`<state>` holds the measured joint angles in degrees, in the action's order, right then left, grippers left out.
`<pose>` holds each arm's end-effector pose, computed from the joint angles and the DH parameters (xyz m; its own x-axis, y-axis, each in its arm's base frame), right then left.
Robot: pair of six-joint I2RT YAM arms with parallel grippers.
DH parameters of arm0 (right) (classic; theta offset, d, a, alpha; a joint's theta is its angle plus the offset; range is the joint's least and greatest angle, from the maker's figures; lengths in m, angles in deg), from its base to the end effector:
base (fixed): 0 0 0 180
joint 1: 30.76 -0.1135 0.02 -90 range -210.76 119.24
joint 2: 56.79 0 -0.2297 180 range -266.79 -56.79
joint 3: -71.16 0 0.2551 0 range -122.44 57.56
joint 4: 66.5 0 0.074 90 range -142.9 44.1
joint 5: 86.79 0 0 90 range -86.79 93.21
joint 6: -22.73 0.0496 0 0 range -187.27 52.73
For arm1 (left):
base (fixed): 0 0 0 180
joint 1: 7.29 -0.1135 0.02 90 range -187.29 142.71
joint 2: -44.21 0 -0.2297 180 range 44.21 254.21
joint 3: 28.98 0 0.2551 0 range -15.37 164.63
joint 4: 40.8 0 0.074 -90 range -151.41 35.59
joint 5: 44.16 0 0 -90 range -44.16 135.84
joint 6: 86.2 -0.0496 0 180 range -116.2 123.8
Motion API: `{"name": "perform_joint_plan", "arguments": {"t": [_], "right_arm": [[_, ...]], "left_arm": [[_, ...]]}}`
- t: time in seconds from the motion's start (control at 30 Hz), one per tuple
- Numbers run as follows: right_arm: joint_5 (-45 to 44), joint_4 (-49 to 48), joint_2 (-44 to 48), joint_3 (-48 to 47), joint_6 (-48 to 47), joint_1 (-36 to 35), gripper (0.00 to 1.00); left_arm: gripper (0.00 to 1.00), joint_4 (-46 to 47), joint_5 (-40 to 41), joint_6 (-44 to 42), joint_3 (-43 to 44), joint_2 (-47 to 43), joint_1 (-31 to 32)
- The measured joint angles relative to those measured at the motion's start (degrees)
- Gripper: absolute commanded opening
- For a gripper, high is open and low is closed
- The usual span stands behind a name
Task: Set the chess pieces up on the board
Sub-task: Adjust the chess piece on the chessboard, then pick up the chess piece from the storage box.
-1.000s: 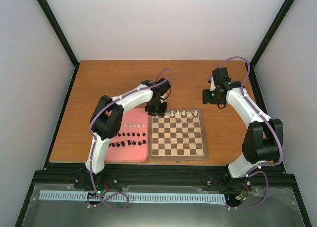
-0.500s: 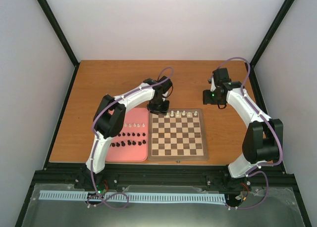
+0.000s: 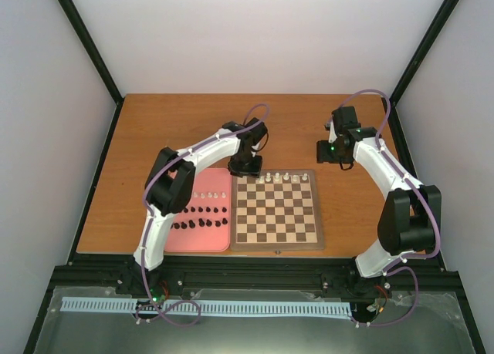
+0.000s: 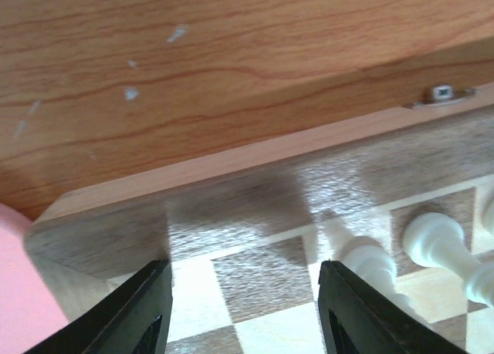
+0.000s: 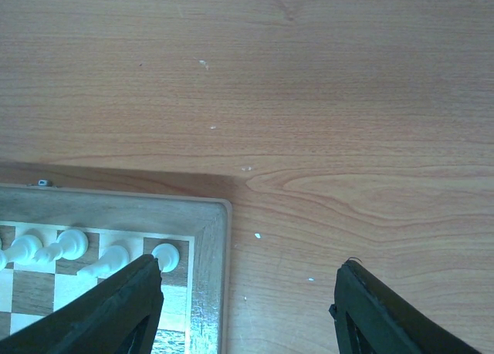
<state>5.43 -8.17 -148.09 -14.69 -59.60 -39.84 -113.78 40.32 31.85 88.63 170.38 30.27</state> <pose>0.3293 0.0546 0.2081 -0.9012 -0.0090 -0.4332 -0.0548 0.9941 0.0934 0.3348 -0.2635 0.1389 -0.9826 0.1652 -0.0851 0.1767 0.9723 -0.1532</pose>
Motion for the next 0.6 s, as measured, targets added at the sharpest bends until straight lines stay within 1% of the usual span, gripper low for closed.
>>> {"name": "perform_joint_plan", "arguments": {"t": [0.17, 0.4, 0.6], "right_arm": [[0.0, 0.0, 0.0, 0.0, -0.1, 0.0, 0.62], [0.2, 0.0, 0.0, 0.0, -0.2, 0.1, 0.62], [0.5, 0.0, 0.3, 0.0, -0.2, 0.1, 0.62]], "left_arm": [[0.59, -1.0, 2.4, -0.2, 0.0, -0.7, -1.8], [0.56, -1.7, 5.9, -0.9, -0.9, -5.2, -6.6], [0.54, -0.8, 8.0, -1.0, -9.6, -14.1, -14.9]]}}
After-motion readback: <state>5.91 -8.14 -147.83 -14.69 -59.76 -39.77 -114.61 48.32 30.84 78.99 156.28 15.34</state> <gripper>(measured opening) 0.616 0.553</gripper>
